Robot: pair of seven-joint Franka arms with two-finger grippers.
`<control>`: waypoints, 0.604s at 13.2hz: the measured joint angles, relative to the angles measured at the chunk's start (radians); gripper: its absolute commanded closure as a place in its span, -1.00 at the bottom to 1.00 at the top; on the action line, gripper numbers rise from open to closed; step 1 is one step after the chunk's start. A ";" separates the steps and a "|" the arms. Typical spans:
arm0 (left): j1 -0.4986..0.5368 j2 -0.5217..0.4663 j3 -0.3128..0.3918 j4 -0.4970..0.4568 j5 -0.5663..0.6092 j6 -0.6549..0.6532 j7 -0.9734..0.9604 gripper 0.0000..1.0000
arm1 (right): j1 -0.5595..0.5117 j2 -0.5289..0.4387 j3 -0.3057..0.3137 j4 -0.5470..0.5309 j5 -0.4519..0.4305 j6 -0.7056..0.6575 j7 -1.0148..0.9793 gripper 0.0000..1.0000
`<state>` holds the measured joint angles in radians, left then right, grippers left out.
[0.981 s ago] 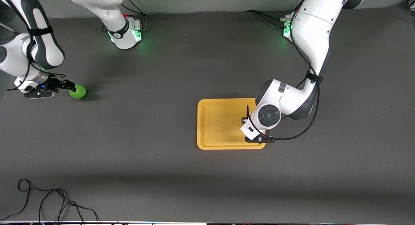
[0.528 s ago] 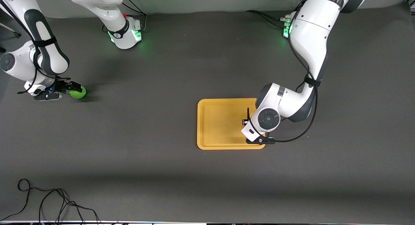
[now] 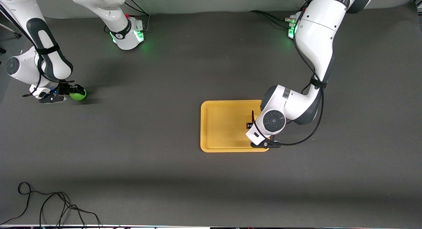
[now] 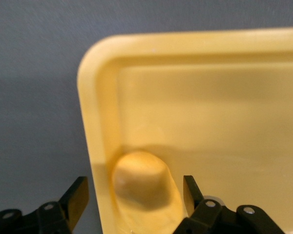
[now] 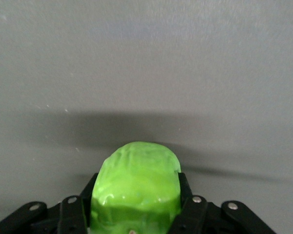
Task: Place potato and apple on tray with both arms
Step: 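Lower the potato onto the tray while the right gripper grasps the apple, then withdraw the left gripper while the right gripper lifts the green apple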
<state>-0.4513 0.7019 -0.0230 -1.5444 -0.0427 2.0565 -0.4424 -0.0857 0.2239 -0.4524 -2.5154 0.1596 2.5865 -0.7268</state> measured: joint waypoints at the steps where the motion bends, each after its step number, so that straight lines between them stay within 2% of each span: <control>1: 0.005 -0.012 0.007 0.011 0.001 -0.001 0.000 -1.00 | 0.003 -0.006 0.002 0.025 0.001 -0.035 0.000 0.22; 4: 0.069 -0.123 0.024 0.040 0.005 -0.071 0.032 -1.00 | 0.054 -0.053 0.005 0.182 0.002 -0.224 0.020 0.22; 8: 0.224 -0.338 0.034 0.068 0.018 -0.289 0.258 -1.00 | 0.117 -0.101 0.009 0.560 -0.089 -0.647 0.152 0.22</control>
<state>-0.2276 0.3638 0.0107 -1.4759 -0.0251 1.7673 -0.1849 0.0309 0.1232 -0.4430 -1.9557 0.0709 1.9398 -0.5746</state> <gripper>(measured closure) 0.000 0.357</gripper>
